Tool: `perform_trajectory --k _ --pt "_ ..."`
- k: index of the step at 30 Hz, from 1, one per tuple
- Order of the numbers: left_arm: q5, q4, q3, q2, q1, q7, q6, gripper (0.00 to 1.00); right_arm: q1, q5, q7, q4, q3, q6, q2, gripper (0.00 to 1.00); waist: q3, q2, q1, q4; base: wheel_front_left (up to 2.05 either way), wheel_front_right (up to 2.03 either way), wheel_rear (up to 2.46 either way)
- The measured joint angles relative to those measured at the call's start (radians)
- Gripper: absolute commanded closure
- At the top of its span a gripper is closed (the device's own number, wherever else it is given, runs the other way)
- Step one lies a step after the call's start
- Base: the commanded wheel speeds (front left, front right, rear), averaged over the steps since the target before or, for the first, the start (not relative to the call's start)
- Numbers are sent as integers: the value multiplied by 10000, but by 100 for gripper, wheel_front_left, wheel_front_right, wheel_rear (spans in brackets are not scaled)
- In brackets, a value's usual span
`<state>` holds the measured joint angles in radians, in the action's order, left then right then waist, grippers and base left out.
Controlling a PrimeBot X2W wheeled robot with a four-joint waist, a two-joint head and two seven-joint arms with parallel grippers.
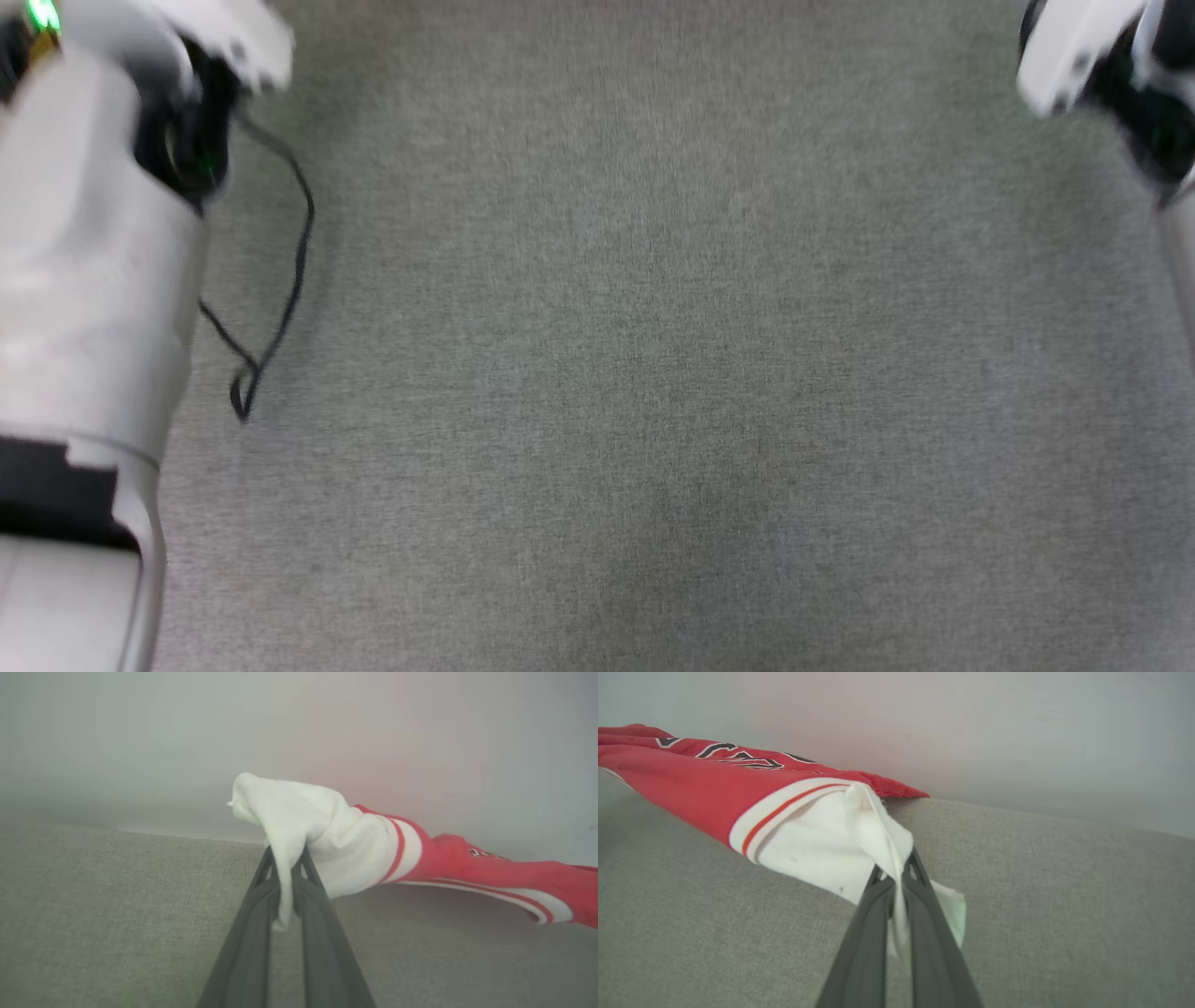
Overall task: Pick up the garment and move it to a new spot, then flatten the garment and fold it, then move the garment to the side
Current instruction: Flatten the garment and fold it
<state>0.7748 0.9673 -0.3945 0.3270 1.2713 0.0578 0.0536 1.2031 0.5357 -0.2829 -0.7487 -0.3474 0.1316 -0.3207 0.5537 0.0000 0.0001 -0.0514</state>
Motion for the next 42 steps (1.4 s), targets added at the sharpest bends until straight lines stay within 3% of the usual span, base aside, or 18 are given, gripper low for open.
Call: perform_trajectory --k 6,11,17,29,38,39,40,41,42 --pt "268 -596 -6 102 -2614 424 132 100 -2689 780 -228 1570 -360 0 -640 100 -1144 0 -1 111 0 0 0" --pt "485 -1977 0 337 -5016 594 -190 100 -5130 1172 -378 3007 4 2 -905 100 -2184 0 -2 170 0 0 0" --pt "546 -4481 -38 938 -7974 307 -1285 100 -7940 823 -642 4567 1220 4 -869 100 -3369 0 -4 233 0 0 0" --pt "671 -9821 -65 2336 -13302 -1139 -4136 100 -13075 -798 -2090 7574 3505 4 947 100 -4876 0 -5 343 0 0 0" --pt "832 -10911 -284 2445 -14925 -1503 -4930 100 -15367 -1764 -3323 8217 4088 4 1818 100 -5252 0 -5 696 0 0 0" --pt "825 -10911 -336 2374 -14927 -1494 -4938 100 -15427 -1808 -3338 8211 4046 2 1845 74 -5241 0 -4 729 0 0 0" --pt "792 -10918 -366 2326 -14917 -1423 -4939 100 -15430 -1981 -3312 8197 3983 2 1847 31 -5216 0 -4 758 0 0 0" --pt "725 -10918 -401 2311 -14884 -1413 -4939 100 -15390 -2013 -3219 8159 3952 2 1873 0 -5188 0 -3 786 0 0 0" --pt "633 -10916 -472 2313 -14836 -1413 -4941 100 -15324 -2013 -3208 8092 3875 0 1908 0 -5159 0 -3 806 0 0 0"
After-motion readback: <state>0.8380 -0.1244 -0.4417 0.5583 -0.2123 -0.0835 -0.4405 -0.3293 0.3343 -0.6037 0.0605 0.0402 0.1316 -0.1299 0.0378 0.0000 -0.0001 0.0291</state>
